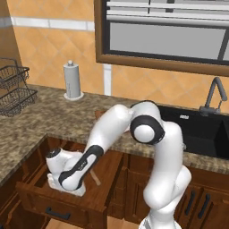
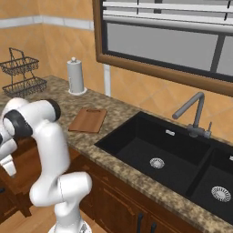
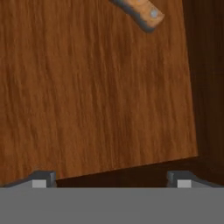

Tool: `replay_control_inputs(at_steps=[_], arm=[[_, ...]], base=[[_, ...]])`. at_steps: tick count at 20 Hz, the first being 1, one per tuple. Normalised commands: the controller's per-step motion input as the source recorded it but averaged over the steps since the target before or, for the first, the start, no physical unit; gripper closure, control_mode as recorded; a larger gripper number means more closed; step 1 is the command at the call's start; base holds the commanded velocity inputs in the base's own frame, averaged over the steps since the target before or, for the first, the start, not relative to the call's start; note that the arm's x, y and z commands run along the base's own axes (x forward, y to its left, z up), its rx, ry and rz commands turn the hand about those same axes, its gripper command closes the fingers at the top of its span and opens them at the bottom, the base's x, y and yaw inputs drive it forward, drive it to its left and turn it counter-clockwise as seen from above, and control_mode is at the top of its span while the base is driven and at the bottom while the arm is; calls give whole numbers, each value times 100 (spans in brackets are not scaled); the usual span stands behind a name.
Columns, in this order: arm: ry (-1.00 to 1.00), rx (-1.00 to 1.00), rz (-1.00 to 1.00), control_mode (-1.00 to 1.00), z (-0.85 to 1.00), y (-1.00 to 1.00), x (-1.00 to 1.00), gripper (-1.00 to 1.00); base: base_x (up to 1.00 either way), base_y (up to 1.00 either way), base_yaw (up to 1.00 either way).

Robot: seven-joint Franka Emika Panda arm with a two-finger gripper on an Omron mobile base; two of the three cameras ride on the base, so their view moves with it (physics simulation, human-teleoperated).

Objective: Pick up the knife from the drawer and place it on the cutting board. Then place the meat from the plate to the cutting board.

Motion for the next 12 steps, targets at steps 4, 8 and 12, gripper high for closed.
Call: replay_control_inputs(at_steps=[4,8,12], arm=[[0,0,13,-100,96,-34,0,-100],[0,14,4,-100,52,-71,0,-100],[6,19,2,-100,0,-86,24,-100]], base=[[0,0,0],[0,0,0],[0,0,0]])
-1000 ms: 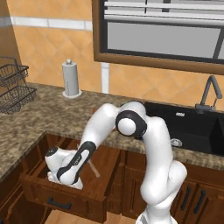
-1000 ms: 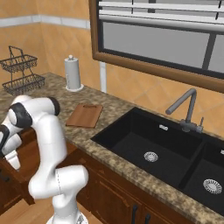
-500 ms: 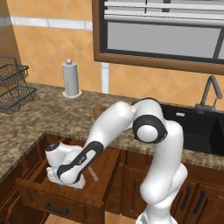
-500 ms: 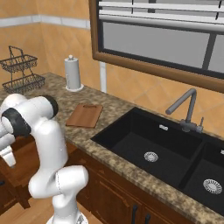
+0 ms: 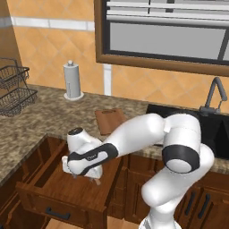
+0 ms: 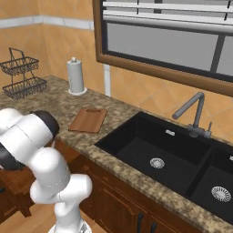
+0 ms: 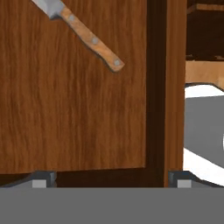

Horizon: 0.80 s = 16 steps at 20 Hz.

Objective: Pick up the knife from the drawer and place it on the cutting board. Then place the meat from the plate to the cutting board.

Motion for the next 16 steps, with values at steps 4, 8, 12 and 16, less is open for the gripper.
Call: replay_control_inputs(at_steps=[4,8,12,16], arm=[[0,13,23,-100,15,-60,11,-100],[1,5,23,-100,5,-17,20,-100],[4,0,22,-100,0,-6,47,-100],[6,0,19,-100,0,0,57,-100]], base=[[0,0,0],[0,0,0],[0,0,0],[0,0,0]])
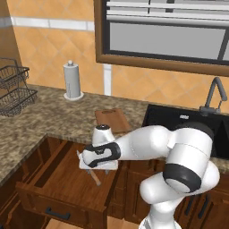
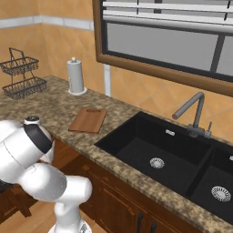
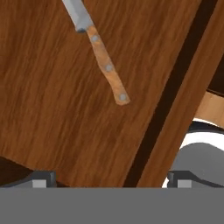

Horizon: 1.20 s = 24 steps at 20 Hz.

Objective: Pick up the knife from the drawer and place it on the cutting board. Then place the meat from the plate to the cutting board.

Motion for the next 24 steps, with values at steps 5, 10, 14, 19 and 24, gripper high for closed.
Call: replay_control_inputs(at_steps=[5,10,14,19,24], arm=[[5,-9,18,-100,-7,0,45,-100],[2,-4,5,-100,-25,0,27,-100],[5,0,7,-100,-35,1,37,-100],[7,0,3,-100,-40,11,45,-100],[3,0,1,-100,-39,24,37,-100]], base=[[0,0,0],[0,0,0],[0,0,0],[0,0,0],[0,0,0]])
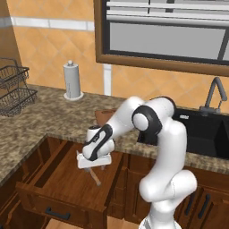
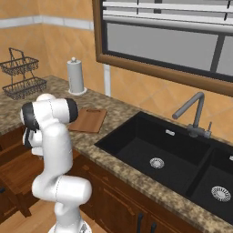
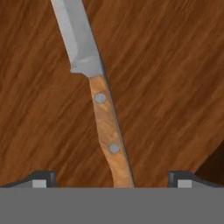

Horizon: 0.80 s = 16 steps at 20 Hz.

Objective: Pick up the knife from the drawer and place it on the cutting board. Then place the meat from the plate to the cutting board.

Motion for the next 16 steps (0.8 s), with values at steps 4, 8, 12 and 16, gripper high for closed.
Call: replay_control_inputs(at_steps=[4,8,12,16], arm=[[0,0,0,-100,-40,26,32,-100],[0,0,0,-100,-31,3,33,-100],[0,0,0,-100,-19,0,29,-100],[0,0,3,-100,-25,1,8,-100]], base=[[0,0,0],[0,0,0],[0,0,0],[0,0,0]])
